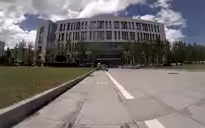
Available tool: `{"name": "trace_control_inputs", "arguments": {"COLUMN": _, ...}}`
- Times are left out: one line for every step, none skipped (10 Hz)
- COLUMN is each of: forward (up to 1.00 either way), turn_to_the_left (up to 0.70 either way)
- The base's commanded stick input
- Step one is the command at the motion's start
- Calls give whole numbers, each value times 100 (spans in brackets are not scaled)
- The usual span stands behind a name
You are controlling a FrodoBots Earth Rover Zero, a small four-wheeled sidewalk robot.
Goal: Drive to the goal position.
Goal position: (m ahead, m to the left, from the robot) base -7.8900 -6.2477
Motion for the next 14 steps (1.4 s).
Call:
{"name": "trace_control_inputs", "arguments": {"forward": 70, "turn_to_the_left": 0}}
{"name": "trace_control_inputs", "arguments": {"forward": 70, "turn_to_the_left": 0}}
{"name": "trace_control_inputs", "arguments": {"forward": 70, "turn_to_the_left": 0}}
{"name": "trace_control_inputs", "arguments": {"forward": 70, "turn_to_the_left": 0}}
{"name": "trace_control_inputs", "arguments": {"forward": 70, "turn_to_the_left": 0}}
{"name": "trace_control_inputs", "arguments": {"forward": 70, "turn_to_the_left": 0}}
{"name": "trace_control_inputs", "arguments": {"forward": 70, "turn_to_the_left": 0}}
{"name": "trace_control_inputs", "arguments": {"forward": 70, "turn_to_the_left": 0}}
{"name": "trace_control_inputs", "arguments": {"forward": 70, "turn_to_the_left": 0}}
{"name": "trace_control_inputs", "arguments": {"forward": 70, "turn_to_the_left": 0}}
{"name": "trace_control_inputs", "arguments": {"forward": 70, "turn_to_the_left": 0}}
{"name": "trace_control_inputs", "arguments": {"forward": 70, "turn_to_the_left": 0}}
{"name": "trace_control_inputs", "arguments": {"forward": 70, "turn_to_the_left": 0}}
{"name": "trace_control_inputs", "arguments": {"forward": 70, "turn_to_the_left": 0}}
